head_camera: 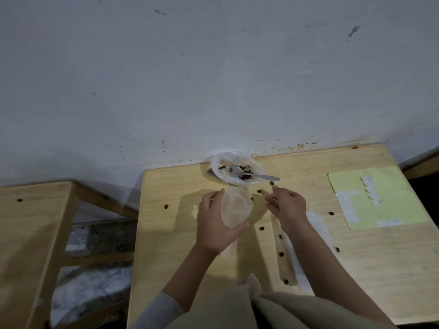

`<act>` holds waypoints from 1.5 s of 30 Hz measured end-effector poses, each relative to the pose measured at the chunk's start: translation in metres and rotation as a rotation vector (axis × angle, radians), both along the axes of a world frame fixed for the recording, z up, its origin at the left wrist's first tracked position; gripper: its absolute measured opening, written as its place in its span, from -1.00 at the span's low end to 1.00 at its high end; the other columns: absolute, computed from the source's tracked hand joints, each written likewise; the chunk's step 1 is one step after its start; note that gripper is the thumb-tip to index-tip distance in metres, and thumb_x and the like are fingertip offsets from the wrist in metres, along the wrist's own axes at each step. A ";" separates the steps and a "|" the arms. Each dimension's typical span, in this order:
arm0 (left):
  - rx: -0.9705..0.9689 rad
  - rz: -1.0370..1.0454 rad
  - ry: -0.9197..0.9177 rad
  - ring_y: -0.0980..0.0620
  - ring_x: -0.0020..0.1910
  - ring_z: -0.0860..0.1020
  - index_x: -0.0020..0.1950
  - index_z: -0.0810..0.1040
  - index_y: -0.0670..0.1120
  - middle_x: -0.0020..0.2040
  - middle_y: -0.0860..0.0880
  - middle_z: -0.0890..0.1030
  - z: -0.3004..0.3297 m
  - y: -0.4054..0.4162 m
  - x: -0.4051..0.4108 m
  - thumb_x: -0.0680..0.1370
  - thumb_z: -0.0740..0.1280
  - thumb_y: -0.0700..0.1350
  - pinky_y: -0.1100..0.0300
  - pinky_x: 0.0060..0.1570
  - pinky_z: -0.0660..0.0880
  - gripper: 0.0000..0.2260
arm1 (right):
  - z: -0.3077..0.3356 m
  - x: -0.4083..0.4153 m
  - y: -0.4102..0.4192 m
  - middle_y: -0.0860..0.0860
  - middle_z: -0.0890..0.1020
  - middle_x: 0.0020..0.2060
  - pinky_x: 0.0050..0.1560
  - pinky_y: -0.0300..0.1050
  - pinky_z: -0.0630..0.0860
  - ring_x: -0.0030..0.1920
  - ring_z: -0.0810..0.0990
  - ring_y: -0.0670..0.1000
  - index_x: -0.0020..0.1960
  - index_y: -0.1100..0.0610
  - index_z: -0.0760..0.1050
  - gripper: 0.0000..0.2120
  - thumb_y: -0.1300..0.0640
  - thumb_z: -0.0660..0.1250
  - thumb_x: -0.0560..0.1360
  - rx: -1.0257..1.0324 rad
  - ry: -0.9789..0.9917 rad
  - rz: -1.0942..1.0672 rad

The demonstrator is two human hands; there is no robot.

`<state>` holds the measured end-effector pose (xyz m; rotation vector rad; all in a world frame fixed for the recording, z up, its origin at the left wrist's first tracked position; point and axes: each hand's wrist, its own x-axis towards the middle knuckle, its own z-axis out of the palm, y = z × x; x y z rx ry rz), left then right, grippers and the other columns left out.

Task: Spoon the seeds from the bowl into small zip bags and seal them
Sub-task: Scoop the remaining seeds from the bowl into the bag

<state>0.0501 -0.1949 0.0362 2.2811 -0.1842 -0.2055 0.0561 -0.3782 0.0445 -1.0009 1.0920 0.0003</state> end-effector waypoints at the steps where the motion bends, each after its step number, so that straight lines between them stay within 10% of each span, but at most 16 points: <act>1: -0.032 0.000 0.032 0.19 0.26 0.26 0.45 0.29 0.00 0.33 0.13 0.23 0.001 0.000 0.005 0.21 0.52 0.24 0.18 0.28 0.31 -0.12 | -0.006 0.005 -0.002 0.12 0.56 -0.13 -0.10 -0.09 0.61 -0.16 0.62 0.04 0.28 0.31 0.39 -0.60 0.20 0.37 0.50 0.027 0.001 -0.036; 13: -0.134 0.042 0.352 0.05 0.29 0.36 0.50 0.19 0.07 0.45 0.03 0.12 0.000 -0.013 0.081 0.25 0.60 0.09 0.13 0.25 0.42 -0.07 | -0.018 0.065 0.006 0.06 0.58 -0.22 -0.45 -0.19 0.49 -0.39 0.53 0.00 0.00 0.19 0.56 -0.89 0.15 0.33 0.54 -0.150 -0.110 0.105; 22: -0.080 -0.006 0.341 0.05 0.19 0.39 0.47 0.21 0.03 0.43 0.05 0.07 -0.003 -0.018 0.084 0.25 0.59 0.09 0.24 0.07 0.40 -0.11 | -0.023 0.051 -0.002 0.00 0.64 -0.13 -0.33 -0.20 0.57 -0.23 0.64 -0.04 0.03 0.09 0.61 -0.83 0.15 0.24 0.57 -0.940 -0.428 0.491; 32: -0.052 -0.151 0.283 -0.04 0.42 0.26 0.55 -0.22 -0.02 0.42 0.19 -0.24 -0.001 -0.020 0.056 0.26 0.56 0.18 0.19 0.24 0.41 0.16 | -0.024 0.008 -0.015 0.11 0.69 -0.15 -0.12 -0.30 0.50 -0.18 0.65 0.02 0.05 0.29 0.62 -0.80 0.25 0.25 0.54 -1.659 -0.607 0.498; 40: -0.025 -0.215 0.245 -0.04 0.43 0.24 0.55 -0.19 0.02 0.43 0.22 -0.24 0.001 -0.019 0.052 0.24 0.54 0.23 0.11 0.27 0.43 0.16 | -0.028 0.017 -0.006 0.03 0.67 -0.28 -0.16 -0.04 0.64 -0.19 0.70 0.00 -0.02 0.15 0.62 -0.81 0.18 0.23 0.56 -0.876 -0.228 0.065; 45: -0.007 -0.208 0.261 0.04 0.41 0.27 0.55 -0.22 -0.01 0.43 0.22 -0.23 0.002 -0.017 0.054 0.26 0.55 0.20 0.28 0.22 0.34 0.17 | -0.039 0.028 -0.015 0.05 0.68 -0.30 -0.12 0.19 0.63 -0.22 0.70 0.00 -0.11 0.09 0.59 -0.82 0.16 0.22 0.56 -0.726 -0.136 0.086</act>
